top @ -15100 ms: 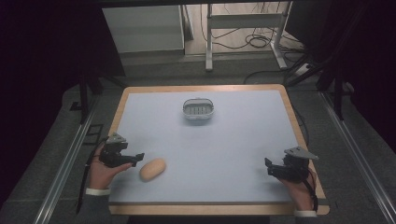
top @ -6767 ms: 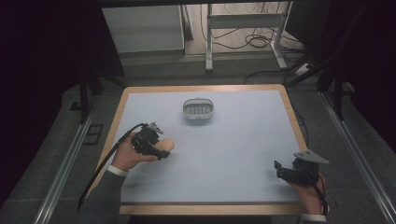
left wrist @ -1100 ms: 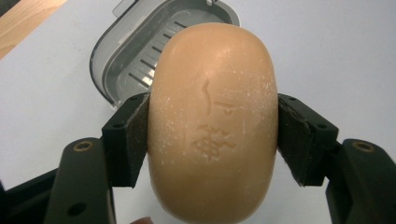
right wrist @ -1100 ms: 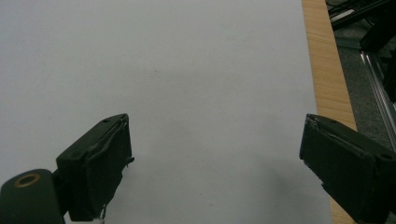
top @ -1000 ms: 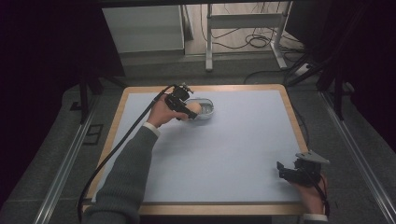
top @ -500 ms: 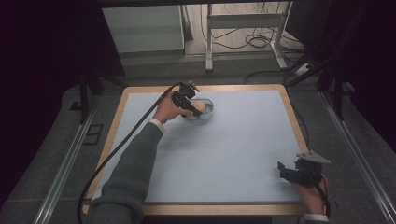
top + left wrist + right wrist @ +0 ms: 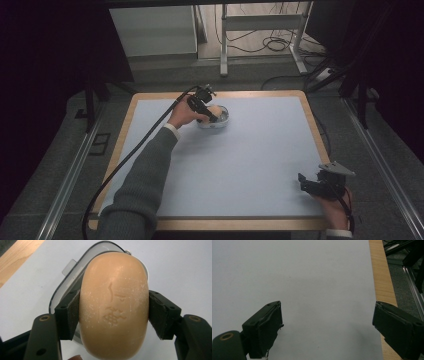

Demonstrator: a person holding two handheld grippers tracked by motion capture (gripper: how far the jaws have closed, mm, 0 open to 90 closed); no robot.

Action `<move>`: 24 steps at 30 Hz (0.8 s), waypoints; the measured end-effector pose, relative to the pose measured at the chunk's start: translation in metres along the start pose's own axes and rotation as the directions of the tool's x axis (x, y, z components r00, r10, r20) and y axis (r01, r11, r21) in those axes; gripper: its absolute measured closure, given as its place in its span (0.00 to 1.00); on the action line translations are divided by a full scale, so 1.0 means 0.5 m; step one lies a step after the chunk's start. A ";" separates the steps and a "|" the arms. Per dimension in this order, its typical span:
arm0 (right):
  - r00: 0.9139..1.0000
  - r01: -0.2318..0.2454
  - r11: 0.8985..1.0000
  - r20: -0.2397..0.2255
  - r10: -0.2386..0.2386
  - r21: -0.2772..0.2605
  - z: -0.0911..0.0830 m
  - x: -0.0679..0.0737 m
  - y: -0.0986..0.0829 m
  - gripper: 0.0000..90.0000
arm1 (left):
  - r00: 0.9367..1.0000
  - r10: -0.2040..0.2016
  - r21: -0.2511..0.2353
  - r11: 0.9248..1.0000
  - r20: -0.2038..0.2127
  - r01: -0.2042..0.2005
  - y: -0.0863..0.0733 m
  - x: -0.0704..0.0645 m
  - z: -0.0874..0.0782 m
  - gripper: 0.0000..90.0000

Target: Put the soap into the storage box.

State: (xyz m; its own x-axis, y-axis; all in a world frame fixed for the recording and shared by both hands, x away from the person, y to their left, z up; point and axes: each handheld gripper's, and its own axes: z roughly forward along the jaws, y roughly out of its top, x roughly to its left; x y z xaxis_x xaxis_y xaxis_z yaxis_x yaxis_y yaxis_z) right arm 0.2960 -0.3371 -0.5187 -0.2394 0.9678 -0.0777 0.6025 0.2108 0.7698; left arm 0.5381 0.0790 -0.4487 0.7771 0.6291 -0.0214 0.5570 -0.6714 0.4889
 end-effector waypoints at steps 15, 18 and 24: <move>1.000 0.001 1.000 0.002 -0.001 0.009 0.002 -0.003 -0.003 0.10 | 1.000 -0.004 0.035 0.999 0.011 0.003 0.006 0.006 0.039 0.36; 1.000 0.001 1.000 0.004 -0.001 0.009 0.002 -0.003 -0.003 0.10 | 1.000 -0.009 0.028 1.000 0.010 0.008 0.004 0.005 0.043 0.36; 1.000 -0.001 1.000 0.002 0.001 0.008 0.001 -0.004 -0.003 0.10 | 1.000 -0.019 -0.004 1.000 0.016 0.019 0.005 0.001 0.027 0.30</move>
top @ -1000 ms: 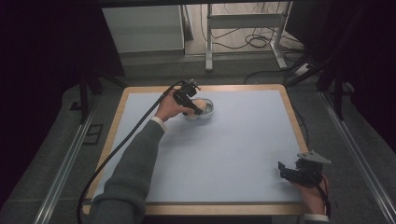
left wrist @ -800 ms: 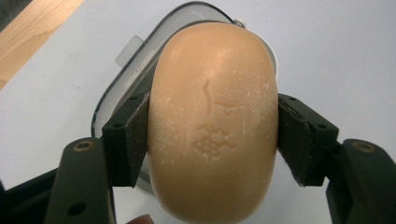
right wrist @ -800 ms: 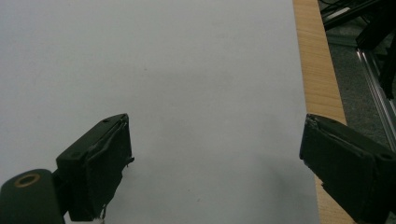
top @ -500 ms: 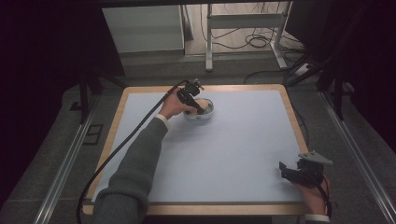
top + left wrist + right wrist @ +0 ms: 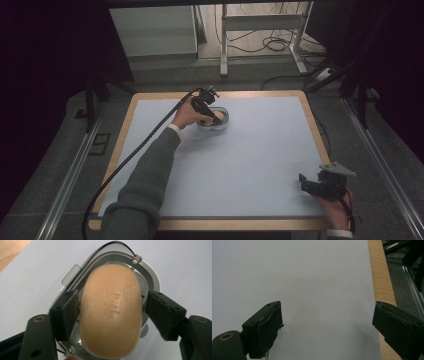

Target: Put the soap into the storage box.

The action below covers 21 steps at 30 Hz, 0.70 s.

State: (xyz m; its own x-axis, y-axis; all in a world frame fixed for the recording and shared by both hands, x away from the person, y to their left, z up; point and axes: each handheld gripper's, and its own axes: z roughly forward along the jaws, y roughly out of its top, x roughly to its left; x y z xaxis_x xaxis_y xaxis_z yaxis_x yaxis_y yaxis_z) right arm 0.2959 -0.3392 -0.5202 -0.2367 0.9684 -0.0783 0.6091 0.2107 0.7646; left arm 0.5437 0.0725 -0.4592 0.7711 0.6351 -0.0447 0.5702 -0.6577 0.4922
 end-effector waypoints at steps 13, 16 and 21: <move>1.000 0.003 1.000 0.000 -0.003 0.001 0.001 0.004 0.001 0.10 | 1.000 0.021 -0.092 0.996 -0.009 -0.021 -0.017 -0.029 -0.067 0.26; 1.000 0.005 1.000 0.001 -0.005 0.000 0.001 0.005 0.001 0.10 | 1.000 0.016 -0.102 0.995 -0.021 -0.018 -0.033 -0.035 -0.083 0.25; 1.000 0.010 1.000 0.000 -0.010 0.001 0.001 0.006 0.001 0.10 | 1.000 -0.001 -0.151 0.989 -0.020 -0.002 -0.077 -0.047 -0.115 0.25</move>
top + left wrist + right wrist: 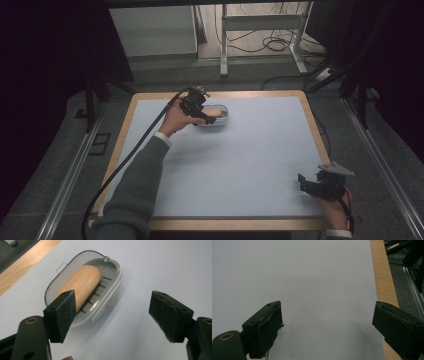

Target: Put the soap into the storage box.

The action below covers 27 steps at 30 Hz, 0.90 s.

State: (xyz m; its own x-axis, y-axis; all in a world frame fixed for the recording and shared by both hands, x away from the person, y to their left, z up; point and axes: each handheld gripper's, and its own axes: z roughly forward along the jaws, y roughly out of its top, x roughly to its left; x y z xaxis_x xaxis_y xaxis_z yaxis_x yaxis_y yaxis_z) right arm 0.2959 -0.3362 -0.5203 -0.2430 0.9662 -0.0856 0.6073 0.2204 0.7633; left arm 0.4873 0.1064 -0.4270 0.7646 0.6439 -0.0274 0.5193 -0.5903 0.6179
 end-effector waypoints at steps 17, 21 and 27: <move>1.000 0.007 1.000 -0.006 -0.007 -0.003 0.001 0.010 0.003 0.10 | 0.999 -0.033 -0.094 0.995 -0.028 0.031 -0.181 -0.083 -0.117 0.24; 1.000 0.010 1.000 -0.011 -0.010 -0.003 0.000 0.012 0.004 0.10 | 0.998 -0.051 -0.102 0.994 -0.037 0.047 -0.229 -0.102 -0.129 0.23; 1.000 0.011 1.000 -0.010 -0.011 -0.004 -0.001 0.013 0.004 0.10 | 0.993 -0.102 -0.117 0.989 -0.058 0.094 -0.301 -0.113 -0.141 0.23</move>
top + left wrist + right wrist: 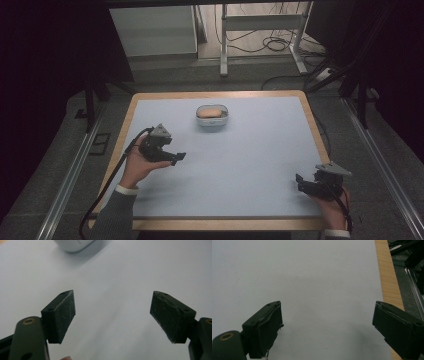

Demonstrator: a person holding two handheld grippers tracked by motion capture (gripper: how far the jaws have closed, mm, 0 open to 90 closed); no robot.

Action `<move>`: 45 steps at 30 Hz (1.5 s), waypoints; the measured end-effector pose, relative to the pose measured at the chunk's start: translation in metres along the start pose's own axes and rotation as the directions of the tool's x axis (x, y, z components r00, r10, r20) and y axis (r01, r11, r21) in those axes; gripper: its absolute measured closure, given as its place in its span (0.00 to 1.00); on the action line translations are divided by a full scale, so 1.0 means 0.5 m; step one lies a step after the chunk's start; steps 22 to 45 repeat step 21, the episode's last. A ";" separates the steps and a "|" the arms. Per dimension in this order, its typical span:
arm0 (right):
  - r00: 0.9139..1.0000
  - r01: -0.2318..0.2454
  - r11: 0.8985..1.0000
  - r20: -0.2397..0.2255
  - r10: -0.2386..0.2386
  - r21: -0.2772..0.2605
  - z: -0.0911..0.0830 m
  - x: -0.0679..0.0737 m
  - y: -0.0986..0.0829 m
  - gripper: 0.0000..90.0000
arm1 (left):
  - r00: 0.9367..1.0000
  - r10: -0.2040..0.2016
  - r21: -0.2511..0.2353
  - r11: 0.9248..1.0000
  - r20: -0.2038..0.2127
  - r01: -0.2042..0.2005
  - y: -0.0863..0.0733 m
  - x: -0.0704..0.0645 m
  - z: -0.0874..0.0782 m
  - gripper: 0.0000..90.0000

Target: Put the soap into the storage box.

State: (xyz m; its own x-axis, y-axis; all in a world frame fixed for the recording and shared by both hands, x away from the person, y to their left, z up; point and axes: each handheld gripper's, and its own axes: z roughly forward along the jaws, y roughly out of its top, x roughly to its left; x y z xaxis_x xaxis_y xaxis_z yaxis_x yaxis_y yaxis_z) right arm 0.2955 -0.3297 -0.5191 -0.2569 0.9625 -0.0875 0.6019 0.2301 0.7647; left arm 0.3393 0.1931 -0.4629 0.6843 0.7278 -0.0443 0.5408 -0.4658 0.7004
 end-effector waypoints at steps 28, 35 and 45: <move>1.000 0.020 0.999 -0.013 -0.020 -0.040 -0.007 0.011 0.005 0.10 | 0.998 -0.067 -0.020 0.998 -0.002 0.067 -0.074 -0.005 -0.010 0.23; 1.000 0.020 0.999 -0.013 -0.020 -0.040 -0.007 0.011 0.005 0.10 | 0.998 -0.067 -0.020 0.998 -0.002 0.067 -0.074 -0.005 -0.010 0.23; 1.000 0.020 0.999 -0.013 -0.020 -0.040 -0.007 0.011 0.005 0.10 | 0.998 -0.067 -0.020 0.998 -0.002 0.067 -0.074 -0.005 -0.010 0.23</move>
